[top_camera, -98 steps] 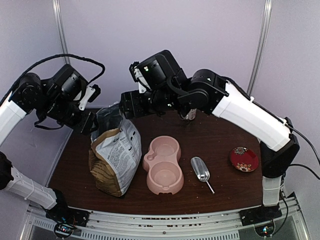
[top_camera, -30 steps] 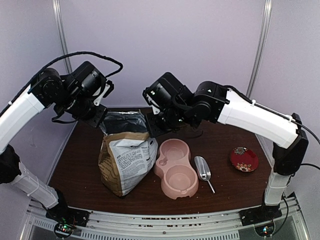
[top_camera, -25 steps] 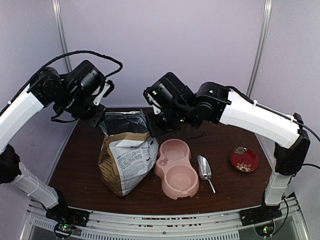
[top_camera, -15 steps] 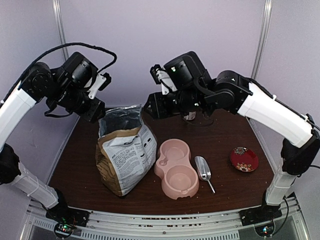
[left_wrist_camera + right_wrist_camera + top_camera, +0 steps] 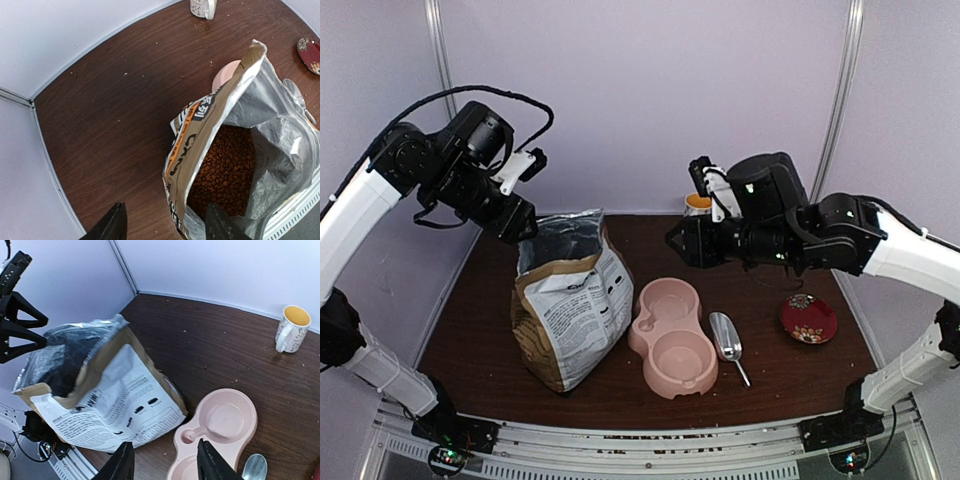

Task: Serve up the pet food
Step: Open the pet food bag at the center of the board, then move the pet food bag to the center of the board.

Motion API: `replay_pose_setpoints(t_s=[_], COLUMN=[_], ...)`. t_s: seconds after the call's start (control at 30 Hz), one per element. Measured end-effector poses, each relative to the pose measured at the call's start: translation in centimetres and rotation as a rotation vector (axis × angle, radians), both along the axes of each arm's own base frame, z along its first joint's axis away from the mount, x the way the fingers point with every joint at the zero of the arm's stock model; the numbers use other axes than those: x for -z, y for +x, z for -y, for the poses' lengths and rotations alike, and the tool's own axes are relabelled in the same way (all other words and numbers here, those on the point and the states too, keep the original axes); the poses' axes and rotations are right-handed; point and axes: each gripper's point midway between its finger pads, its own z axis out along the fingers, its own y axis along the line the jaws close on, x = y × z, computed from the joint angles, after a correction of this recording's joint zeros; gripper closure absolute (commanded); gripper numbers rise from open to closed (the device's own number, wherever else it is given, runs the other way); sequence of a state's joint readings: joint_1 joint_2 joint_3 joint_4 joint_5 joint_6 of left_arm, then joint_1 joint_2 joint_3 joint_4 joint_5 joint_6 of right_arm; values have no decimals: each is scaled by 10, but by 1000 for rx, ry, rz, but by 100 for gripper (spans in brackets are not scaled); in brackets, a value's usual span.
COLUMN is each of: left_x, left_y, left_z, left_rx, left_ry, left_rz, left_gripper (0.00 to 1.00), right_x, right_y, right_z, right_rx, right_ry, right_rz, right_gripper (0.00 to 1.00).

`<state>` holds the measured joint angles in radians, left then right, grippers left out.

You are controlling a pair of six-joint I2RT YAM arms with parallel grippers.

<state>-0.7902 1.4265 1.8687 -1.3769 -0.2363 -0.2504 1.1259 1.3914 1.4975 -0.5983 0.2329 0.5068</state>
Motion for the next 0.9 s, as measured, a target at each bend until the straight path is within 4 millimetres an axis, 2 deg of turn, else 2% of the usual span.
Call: replay_pose_setpoints(t_s=[0.13,0.27,0.4,0.57,0.9], left_x=[14,34,41,42,45], left_y=[0,2,6,14,29], left_z=[6,9,9,0,-53], left_rx=[30,40,34,-11,-176], left_ry=[-17,-17,-23,-14,63], left_rz=[-47,-94,-104,-90,-50], left_gripper=[57,78,100,100,100], right_x=[34,61,80,86,85], right_y=[0,-4,-8,-7,-1], right_z=[34,63,80,89,93], right_rx=[64,115,148,173,198], right_ry=[-27,-37,-48,-50,-51], right_rz=[-32,-62,-85,-88,-79], right_gripper=[56,56,56,56,56])
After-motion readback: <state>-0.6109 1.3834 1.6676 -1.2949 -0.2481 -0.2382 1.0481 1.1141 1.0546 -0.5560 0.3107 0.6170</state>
